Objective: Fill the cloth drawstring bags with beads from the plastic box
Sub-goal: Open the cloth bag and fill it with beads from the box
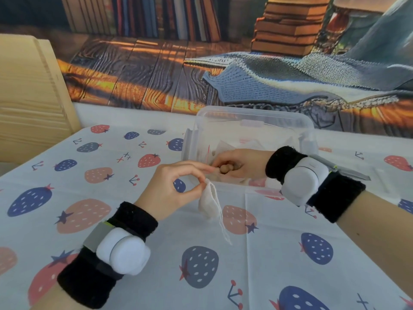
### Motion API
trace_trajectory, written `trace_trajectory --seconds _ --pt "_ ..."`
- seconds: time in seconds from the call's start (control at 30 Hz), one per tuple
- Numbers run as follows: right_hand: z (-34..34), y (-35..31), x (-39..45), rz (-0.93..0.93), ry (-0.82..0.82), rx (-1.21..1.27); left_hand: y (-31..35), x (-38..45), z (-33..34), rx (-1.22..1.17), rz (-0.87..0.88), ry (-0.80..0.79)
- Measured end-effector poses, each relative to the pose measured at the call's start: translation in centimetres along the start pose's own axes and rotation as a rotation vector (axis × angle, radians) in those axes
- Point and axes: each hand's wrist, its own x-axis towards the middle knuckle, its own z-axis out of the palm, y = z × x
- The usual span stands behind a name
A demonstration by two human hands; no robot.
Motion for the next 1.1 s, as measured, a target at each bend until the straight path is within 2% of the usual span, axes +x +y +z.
trace_trajectory --seconds 0.17,0.33,0.43,0.57,0.83,0.97,1.1 --pt "0.2 -0.1 0.4 -0.026 -0.009 -0.019 -0.1 0.1 0.0 0.006 0.001 0.001" --pt "0.0 -0.1 1.2 -0.037 0.088 -0.092 -0.2 0.6 0.2 0.014 -0.004 0.04" --pt "-0.8 0.2 1.8 -0.022 0.21 -0.138 -0.2 1.3 0.4 0.027 0.019 0.07" --pt "-2.0 0.6 2.4 -0.049 0.398 -0.033 -0.5 2.0 0.8 0.051 0.03 0.136" --pt "-3.7 1.2 3.2 0.001 0.455 0.193 -0.6 3.2 1.9 0.037 0.029 0.218" --pt "-3.4 1.3 3.7 0.067 0.323 0.065 -0.4 3.0 2.0 0.057 0.025 0.269" --pt "-3.4 1.1 4.3 0.06 0.331 0.052 -0.1 2.4 1.7 0.126 0.041 0.361"
